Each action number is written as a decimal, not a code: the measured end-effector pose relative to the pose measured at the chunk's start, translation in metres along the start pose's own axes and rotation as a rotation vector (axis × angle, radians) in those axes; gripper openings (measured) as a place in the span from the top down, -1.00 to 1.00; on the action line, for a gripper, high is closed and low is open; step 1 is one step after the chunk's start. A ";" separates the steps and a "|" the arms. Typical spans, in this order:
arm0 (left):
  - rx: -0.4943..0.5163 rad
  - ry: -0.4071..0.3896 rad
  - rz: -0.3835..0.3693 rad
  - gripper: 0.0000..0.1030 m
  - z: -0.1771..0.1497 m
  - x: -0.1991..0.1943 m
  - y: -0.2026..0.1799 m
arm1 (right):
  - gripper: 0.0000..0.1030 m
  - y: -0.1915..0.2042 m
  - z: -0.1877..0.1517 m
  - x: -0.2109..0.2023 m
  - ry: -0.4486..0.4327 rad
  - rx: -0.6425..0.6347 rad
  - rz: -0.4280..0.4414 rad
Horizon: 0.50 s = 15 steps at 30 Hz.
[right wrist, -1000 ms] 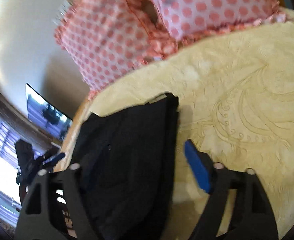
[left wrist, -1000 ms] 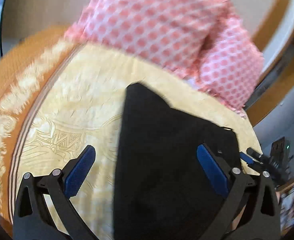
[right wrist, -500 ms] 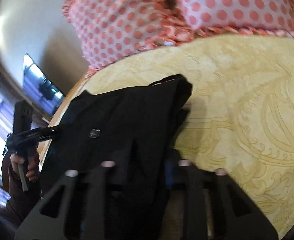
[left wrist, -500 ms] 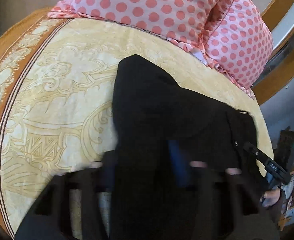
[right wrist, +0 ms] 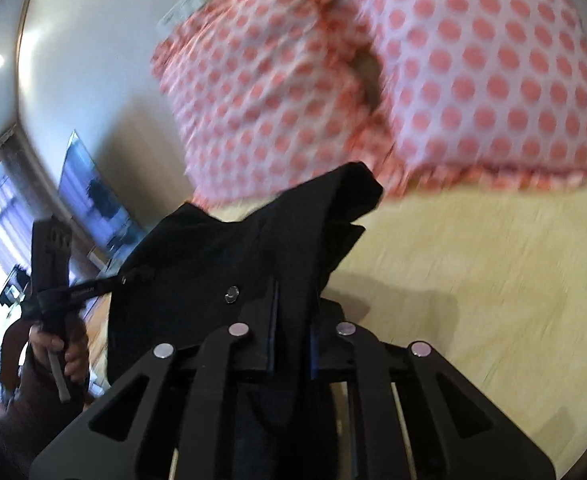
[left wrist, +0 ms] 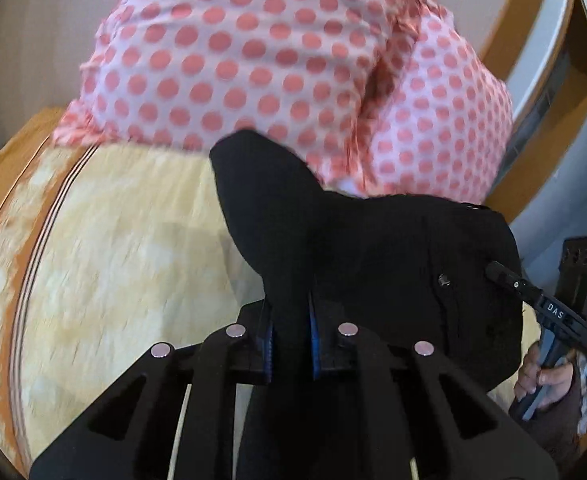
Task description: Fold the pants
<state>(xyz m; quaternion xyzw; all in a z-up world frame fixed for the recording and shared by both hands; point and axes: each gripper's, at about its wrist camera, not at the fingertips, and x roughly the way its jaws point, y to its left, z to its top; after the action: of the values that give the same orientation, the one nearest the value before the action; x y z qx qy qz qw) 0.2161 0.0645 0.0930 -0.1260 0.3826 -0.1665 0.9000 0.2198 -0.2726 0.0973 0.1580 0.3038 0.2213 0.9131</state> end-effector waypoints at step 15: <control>-0.109 0.130 0.136 0.37 0.035 0.085 0.026 | -0.36 -0.051 -0.002 0.037 0.079 0.124 -0.342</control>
<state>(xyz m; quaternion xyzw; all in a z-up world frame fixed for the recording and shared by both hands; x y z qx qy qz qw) 0.3019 0.0583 0.0522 -0.1376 0.4565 -0.0917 0.8742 0.2607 -0.2968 0.0558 0.1514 0.3749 0.0498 0.9133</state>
